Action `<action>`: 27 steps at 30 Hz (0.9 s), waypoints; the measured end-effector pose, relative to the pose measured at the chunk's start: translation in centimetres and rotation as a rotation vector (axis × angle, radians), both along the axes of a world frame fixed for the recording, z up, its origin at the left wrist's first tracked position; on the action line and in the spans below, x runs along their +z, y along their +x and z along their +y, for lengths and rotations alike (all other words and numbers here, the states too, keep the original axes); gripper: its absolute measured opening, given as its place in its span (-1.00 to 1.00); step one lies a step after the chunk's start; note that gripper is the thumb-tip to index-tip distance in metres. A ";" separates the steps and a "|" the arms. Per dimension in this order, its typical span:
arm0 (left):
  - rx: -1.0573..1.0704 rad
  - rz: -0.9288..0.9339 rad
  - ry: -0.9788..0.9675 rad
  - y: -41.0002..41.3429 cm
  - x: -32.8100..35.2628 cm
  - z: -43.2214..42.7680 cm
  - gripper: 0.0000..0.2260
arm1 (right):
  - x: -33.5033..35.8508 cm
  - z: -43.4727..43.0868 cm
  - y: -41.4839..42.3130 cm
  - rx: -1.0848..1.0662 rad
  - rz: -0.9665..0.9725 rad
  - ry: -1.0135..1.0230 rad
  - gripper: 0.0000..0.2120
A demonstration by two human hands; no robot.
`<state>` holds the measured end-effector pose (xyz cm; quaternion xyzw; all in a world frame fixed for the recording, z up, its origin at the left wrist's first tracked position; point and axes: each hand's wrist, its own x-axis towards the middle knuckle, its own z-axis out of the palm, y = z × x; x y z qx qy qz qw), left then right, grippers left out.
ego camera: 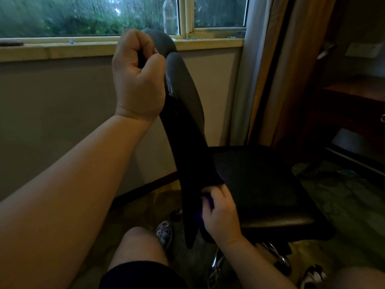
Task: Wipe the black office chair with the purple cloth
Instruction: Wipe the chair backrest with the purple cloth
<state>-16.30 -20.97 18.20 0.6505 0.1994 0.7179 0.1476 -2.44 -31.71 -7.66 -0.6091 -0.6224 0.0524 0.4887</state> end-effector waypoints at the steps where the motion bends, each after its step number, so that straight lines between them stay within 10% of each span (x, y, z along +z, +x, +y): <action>1: -0.001 0.004 0.005 -0.1 -0.1 0.0 -0.72 | -1.1 -0.4 0.2 -0.012 0.040 -0.075 -0.80; 8: -0.026 0.007 0.005 -0.2 0.0 0.1 -0.74 | -1.0 -0.8 -0.7 -0.123 0.596 -0.284 -0.77; 14: -0.061 0.000 0.011 -0.2 -0.1 0.3 -0.75 | 6.0 0.2 -3.5 0.019 0.898 -0.011 -0.81; 21: -0.063 0.024 0.058 -0.5 -0.3 0.4 -0.69 | 13.0 3.0 -5.7 0.142 0.667 0.346 -0.84; 27: -0.083 0.010 0.066 -0.5 -0.5 0.6 -0.69 | 5.0 2.0 -3.4 0.040 0.220 0.325 -0.82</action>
